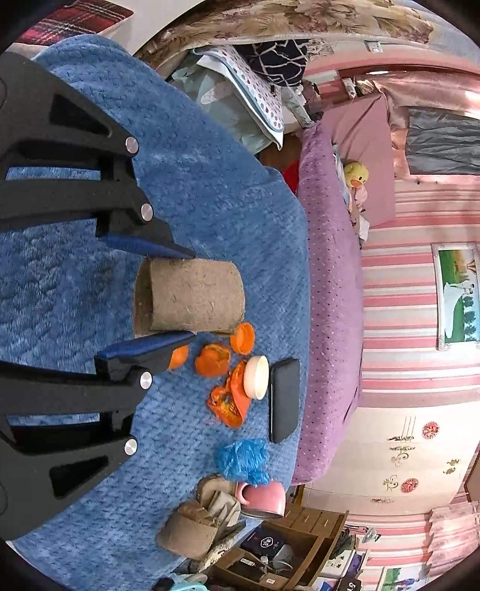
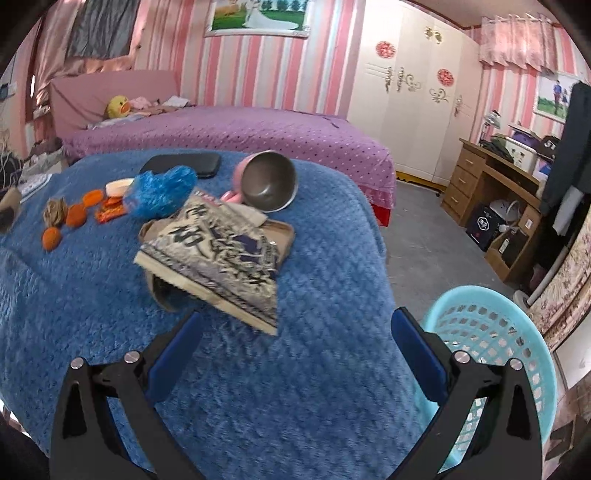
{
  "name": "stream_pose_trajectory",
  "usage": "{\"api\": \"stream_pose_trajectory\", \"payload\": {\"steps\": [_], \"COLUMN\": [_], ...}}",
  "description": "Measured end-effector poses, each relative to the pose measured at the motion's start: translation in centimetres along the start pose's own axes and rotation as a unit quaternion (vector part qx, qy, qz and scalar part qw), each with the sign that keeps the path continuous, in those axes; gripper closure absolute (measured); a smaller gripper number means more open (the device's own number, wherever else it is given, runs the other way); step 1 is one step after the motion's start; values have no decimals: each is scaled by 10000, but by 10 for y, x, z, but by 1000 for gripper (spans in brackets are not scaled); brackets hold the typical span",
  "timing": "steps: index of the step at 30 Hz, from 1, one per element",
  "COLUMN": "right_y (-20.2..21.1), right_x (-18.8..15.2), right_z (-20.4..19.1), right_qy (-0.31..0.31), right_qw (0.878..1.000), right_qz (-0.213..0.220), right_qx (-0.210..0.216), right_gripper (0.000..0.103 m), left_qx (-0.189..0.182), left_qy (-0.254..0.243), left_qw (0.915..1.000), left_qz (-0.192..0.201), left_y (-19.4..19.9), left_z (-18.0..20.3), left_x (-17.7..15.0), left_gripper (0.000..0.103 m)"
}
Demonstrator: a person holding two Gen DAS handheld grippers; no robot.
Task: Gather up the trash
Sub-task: 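Grasp the brown cardboard tube with the left gripper while the right gripper grasps the printed wrapper, then carry the tube and wrapper over the blue basket and open both grippers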
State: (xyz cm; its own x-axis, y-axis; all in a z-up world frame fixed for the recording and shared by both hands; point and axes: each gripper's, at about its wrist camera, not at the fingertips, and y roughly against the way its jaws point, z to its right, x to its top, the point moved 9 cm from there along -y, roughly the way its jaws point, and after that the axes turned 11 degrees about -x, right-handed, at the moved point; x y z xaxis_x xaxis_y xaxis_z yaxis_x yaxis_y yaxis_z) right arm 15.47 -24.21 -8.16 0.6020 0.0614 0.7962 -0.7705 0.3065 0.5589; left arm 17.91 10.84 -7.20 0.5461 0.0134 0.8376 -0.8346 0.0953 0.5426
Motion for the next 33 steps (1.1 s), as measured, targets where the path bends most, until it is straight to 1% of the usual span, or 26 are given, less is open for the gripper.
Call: {"api": "stream_pose_trajectory", "payload": {"steps": [3, 5, 6, 7, 8, 9, 10, 11, 12, 14, 16, 19, 21, 24, 27, 30, 33], "right_y": [-7, -8, -8, -9, -10, -11, -14, -17, -18, -20, -18, -15, -12, -9, -5, 0, 0], "right_x": [5, 12, 15, 18, 20, 21, 21, 22, 22, 22, 25, 29, 30, 32, 34, 32, 24], "right_z": [-16, -25, -29, -31, -34, -36, -38, -40, -39, -31, -23, -9, 1, 14, 38, 69, 109], "right_qy": [189, 293, 354, 439, 522, 580, 608, 587, 541, 342, 230, 68, -26, -81, -257, -464, -610], "right_qw": [9998, 9995, 9992, 9988, 9984, 9981, 9979, 9979, 9979, 9980, 9976, 9967, 9962, 9963, 9958, 9955, 9964], "right_qz": [18, 119, 184, 212, 220, 216, 174, 131, 94, 60, 89, 147, 170, 236, 301, 347, 313], "right_qx": [-41, -7, 6, -4, 3, 29, 138, 251, 341, 534, 652, 791, 852, 825, 829, 748, 505], "right_gripper": [4, 5, 11, 23, 29, 45, 57, 62, 71, 73, 81, 87, 94, 95, 95, 95, 95], "left_qx": [-27, -23, -20, -28, -50, -68, -81, -87, -85, -103, -132, -195, -244, -333, -553, -627, -867], "left_qy": [-47, -103, -124, -124, -105, -89, -78, -77, -86, -113, -149, -226, -257, -266, -330, -629, -697], "left_qw": [10000, 9999, 9999, 9999, 9999, 9999, 9999, 9999, 9998, 9997, 9996, 9991, 9989, 9986, 9973, 9949, 9926], "left_qz": [-4, 11, 29, 42, 59, 74, 93, 112, 130, 171, 211, 297, 313, 323, 358, 486, 493], "left_y": [-1, -1, 0, 0, 1, 1, 1, 1, 2, 3, 4, 6, 6, 6, 9, 15, 16], "left_z": [7, 11, 13, 14, 16, 16, 18, 20, 22, 28, 35, 48, 61, 80, 111, 147, 187], "left_x": [1, 3, 4, 5, 6, 7, 8, 9, 10, 11, 13, 16, 17, 20, 23, 25, 25], "left_gripper": [66, 66, 66, 66, 66, 66, 66, 66, 66, 66, 66, 66, 66, 66, 66, 66, 66]}}
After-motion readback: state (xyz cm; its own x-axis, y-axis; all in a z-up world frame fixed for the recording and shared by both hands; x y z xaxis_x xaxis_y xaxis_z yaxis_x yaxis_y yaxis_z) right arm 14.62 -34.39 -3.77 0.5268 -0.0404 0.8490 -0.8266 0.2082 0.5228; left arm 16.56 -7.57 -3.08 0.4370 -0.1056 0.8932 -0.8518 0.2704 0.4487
